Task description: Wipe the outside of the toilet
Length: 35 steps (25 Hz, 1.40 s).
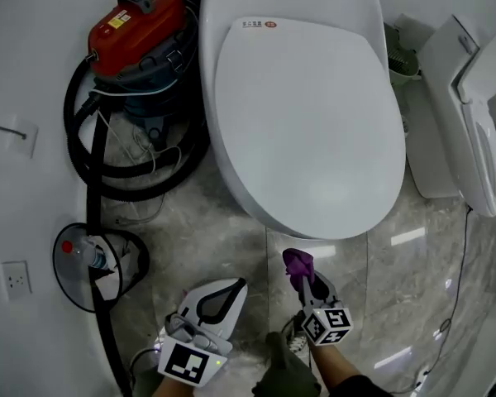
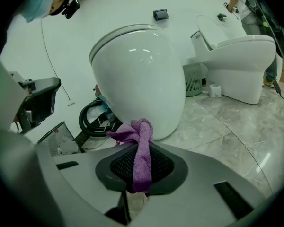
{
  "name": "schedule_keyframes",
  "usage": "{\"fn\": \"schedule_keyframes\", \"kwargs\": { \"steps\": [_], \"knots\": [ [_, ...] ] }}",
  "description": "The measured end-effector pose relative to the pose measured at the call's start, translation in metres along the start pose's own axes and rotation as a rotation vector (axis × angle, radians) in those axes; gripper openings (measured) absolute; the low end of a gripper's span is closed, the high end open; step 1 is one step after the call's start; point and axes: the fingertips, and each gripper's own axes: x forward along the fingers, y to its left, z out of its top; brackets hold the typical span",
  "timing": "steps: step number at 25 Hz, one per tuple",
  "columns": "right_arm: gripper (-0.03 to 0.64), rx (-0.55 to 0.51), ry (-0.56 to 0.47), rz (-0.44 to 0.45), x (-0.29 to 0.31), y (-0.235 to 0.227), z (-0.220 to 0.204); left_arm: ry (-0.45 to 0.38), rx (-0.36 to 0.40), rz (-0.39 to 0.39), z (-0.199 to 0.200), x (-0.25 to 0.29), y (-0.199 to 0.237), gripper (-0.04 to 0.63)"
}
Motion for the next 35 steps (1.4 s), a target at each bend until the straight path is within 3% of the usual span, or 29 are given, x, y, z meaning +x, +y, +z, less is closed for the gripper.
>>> {"fn": "schedule_keyframes", "kwargs": {
  "steps": [4,7,11,16,25,31,35],
  "knots": [
    [0.043,0.001,0.017,0.0,-0.023,0.037,0.003,0.018,-0.045,0.029,-0.002,-0.022,0.005,0.008],
    [0.043,0.056,0.017,-0.028,-0.047,0.059,0.007,0.064,-0.038,0.034,-0.002,-0.038,0.001,0.008],
    [0.043,0.145,0.034,-0.013,-0.085,0.098,0.019,0.189,0.034,0.0,0.004,-0.065,-0.01,0.008],
    [0.043,0.152,0.109,0.0,-0.147,0.12,0.044,0.363,-0.04,-0.002,0.031,-0.089,-0.036,0.008],
    [0.043,0.081,0.167,-0.043,-0.243,0.119,0.134,0.256,-0.04,0.03,0.172,-0.079,-0.053,0.008],
    [0.043,-0.005,0.08,-0.029,-0.279,0.147,0.218,0.244,0.014,0.033,0.25,-0.102,-0.04,0.008],
    [0.043,0.041,0.022,-0.036,-0.309,0.172,0.264,0.254,0.022,0.001,0.297,-0.12,-0.046,0.008]
  ]
}}
